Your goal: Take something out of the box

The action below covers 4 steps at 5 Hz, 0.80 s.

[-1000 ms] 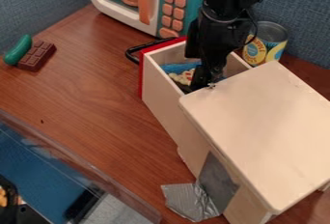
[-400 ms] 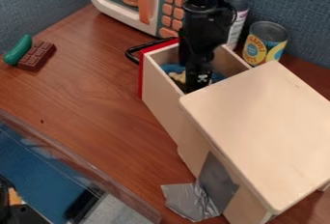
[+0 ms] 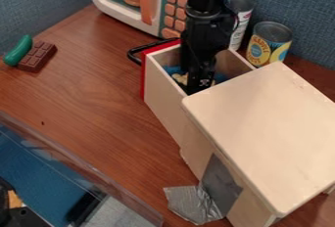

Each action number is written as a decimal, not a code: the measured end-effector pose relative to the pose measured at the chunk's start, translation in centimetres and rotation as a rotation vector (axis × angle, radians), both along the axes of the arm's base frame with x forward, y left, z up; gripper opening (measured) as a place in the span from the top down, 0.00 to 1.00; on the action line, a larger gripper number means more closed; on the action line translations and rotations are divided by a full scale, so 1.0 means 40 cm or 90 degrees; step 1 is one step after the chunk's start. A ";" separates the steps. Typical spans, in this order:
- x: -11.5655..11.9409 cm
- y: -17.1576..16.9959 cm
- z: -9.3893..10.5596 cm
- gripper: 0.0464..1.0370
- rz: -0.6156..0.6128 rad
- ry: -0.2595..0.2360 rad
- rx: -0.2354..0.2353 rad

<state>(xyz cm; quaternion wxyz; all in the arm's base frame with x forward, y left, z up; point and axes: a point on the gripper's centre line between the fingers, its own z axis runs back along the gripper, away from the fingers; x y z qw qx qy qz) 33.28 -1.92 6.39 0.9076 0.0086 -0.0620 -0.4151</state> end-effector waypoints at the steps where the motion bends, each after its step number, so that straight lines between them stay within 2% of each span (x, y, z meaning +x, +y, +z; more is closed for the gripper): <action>1: 0.004 -0.002 -0.006 0.08 0.000 0.000 0.015; 3: 0.000 -0.006 -0.002 0.46 -0.002 -0.015 0.021; 4: -0.006 -0.007 0.008 0.54 -0.004 -0.019 0.019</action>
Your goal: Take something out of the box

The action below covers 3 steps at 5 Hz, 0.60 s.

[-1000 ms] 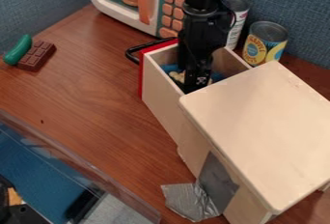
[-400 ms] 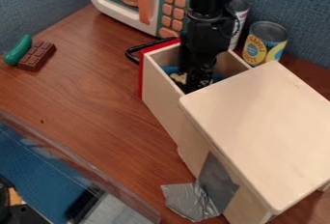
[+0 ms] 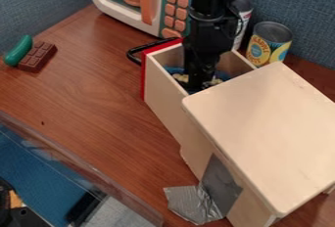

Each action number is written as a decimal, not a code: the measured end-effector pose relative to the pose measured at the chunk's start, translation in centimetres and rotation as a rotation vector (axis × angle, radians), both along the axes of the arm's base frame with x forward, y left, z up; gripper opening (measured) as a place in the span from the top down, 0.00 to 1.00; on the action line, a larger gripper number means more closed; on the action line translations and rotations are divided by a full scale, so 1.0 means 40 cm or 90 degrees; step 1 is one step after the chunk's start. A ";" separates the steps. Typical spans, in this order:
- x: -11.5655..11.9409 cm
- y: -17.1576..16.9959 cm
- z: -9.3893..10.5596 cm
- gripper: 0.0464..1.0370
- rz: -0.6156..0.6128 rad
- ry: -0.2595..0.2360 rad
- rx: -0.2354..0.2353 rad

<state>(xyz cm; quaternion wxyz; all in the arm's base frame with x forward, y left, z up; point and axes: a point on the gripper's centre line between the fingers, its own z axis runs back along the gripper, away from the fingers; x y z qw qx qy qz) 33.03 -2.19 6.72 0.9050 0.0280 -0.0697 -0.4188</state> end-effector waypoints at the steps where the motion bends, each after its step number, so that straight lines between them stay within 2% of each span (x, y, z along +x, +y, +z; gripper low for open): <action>1: -0.003 -0.004 0.007 0.73 -0.003 -0.008 0.001; 2: -0.002 -0.008 0.011 0.82 -0.006 -0.012 0.000; 3: -0.003 -0.009 0.021 0.87 -0.005 -0.020 -0.003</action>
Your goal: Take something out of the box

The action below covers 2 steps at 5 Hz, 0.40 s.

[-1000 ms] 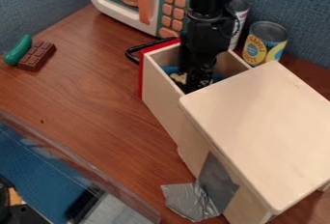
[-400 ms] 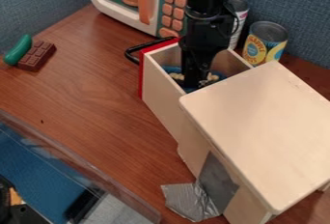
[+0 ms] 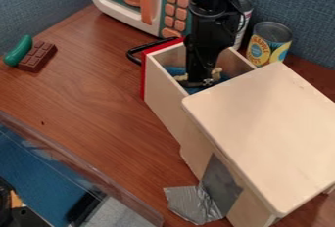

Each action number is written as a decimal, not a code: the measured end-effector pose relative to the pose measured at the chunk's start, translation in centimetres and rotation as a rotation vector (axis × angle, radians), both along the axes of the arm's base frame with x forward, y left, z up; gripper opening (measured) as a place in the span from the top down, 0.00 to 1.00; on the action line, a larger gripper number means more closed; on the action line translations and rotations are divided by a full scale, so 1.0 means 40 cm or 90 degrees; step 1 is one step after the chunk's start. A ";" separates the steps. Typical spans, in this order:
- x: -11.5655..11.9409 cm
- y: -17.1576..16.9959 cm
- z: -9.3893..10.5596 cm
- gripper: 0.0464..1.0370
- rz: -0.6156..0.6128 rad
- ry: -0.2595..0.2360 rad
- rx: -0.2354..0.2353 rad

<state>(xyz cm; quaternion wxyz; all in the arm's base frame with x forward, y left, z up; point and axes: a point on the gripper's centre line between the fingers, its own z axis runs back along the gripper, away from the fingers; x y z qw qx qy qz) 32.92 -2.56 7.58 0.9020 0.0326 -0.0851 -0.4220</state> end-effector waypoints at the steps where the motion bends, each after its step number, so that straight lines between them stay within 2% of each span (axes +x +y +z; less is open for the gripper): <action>1: -0.008 0.001 0.008 0.89 -0.004 -0.006 -0.001; 2: -0.014 -0.001 0.040 0.93 0.000 -0.017 -0.014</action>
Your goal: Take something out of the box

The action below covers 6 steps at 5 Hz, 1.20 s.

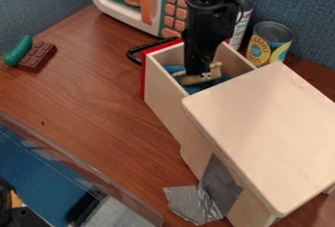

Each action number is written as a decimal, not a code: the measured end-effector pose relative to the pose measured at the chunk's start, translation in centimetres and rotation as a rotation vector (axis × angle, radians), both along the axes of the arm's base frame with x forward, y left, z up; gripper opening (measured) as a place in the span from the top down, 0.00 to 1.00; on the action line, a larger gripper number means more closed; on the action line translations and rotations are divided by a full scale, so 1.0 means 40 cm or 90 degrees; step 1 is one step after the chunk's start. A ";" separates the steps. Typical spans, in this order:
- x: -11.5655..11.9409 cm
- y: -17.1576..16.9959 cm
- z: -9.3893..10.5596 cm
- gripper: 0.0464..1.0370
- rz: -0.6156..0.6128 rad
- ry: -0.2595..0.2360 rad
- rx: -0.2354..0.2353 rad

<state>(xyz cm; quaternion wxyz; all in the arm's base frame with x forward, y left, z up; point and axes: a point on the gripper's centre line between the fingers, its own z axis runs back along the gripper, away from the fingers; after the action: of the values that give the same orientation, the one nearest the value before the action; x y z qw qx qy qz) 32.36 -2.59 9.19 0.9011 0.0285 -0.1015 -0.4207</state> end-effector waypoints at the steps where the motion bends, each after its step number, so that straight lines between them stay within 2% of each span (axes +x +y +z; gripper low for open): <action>1: -0.012 -0.004 0.051 0.97 0.006 -0.012 -0.031; 3: -0.020 0.027 0.181 0.99 0.020 -0.063 -0.098; 4: -0.026 0.058 0.215 0.99 0.034 -0.072 -0.121; 5: -0.030 0.115 0.239 0.99 0.064 -0.086 -0.120; 6: -0.033 0.176 0.253 0.99 0.108 -0.110 -0.051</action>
<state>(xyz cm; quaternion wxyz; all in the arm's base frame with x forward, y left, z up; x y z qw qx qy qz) 31.05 4.45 19.30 0.9216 0.0367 -0.1927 -0.3348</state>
